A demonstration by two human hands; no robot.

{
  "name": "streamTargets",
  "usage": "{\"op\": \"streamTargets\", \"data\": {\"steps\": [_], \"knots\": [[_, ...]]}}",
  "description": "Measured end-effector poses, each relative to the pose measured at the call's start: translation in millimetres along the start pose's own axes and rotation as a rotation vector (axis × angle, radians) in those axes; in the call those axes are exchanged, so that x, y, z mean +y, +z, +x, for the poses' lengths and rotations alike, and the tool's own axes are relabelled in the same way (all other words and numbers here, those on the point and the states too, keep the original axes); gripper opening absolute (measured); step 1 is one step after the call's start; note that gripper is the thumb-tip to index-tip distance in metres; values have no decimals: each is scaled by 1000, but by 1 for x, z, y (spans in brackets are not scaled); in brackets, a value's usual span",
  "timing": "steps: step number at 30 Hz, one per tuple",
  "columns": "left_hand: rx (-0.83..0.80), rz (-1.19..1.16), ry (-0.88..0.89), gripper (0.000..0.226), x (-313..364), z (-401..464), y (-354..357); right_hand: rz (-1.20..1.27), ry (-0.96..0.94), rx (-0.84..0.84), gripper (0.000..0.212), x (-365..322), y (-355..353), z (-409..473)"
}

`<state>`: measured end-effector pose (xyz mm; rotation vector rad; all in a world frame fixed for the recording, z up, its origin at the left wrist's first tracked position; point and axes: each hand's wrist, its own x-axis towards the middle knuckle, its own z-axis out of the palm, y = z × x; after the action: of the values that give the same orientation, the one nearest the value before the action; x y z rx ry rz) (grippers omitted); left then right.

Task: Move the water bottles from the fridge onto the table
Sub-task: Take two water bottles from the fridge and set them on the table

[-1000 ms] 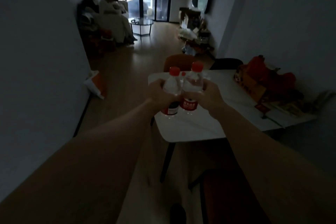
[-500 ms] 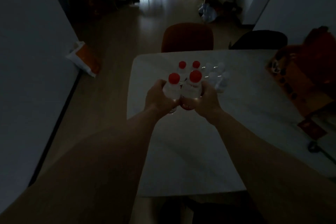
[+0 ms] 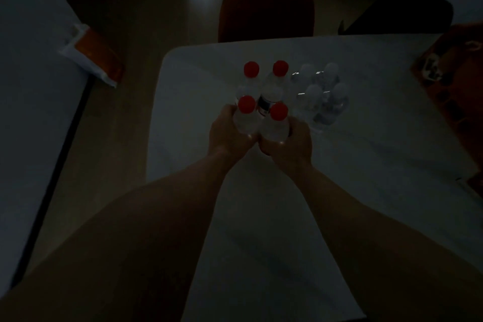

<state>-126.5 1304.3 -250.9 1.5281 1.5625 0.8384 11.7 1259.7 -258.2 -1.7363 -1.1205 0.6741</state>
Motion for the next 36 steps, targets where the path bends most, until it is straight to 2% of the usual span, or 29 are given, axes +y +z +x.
{"op": "streamTargets", "data": {"steps": [3, 7, 8, 13, 21, 28, 33, 36], "knots": [[14, -12, 11, 59, -1, 8, 7, 12, -8, 88, 32, 5, 6, 3], [29, -28, 60, 69, -9, 7, 13, 49, 43, 134, 72, 12, 14, 3], [18, -21, 64, 71, -13, 7, 14, 35, 74, 155, 75, 14, 15, 2], [-1, 100, -37, 52, -34, 6, 22, 4, 198, 208, 57, 24, 22, -6], [37, 98, -82, 58, -27, 18, 32, -136, 181, 180, 18, 34, 25, 8], [60, 55, -179, 58, -19, 24, 39, -156, 206, 170, 17, 33, 27, 17], [-55, 93, -222, 72, -15, 29, 30, -161, 244, 137, 20, 30, 27, 17], [-104, 22, -216, 74, 1, 23, 14, -110, 236, 147, 23, 14, 18, 12]]}}
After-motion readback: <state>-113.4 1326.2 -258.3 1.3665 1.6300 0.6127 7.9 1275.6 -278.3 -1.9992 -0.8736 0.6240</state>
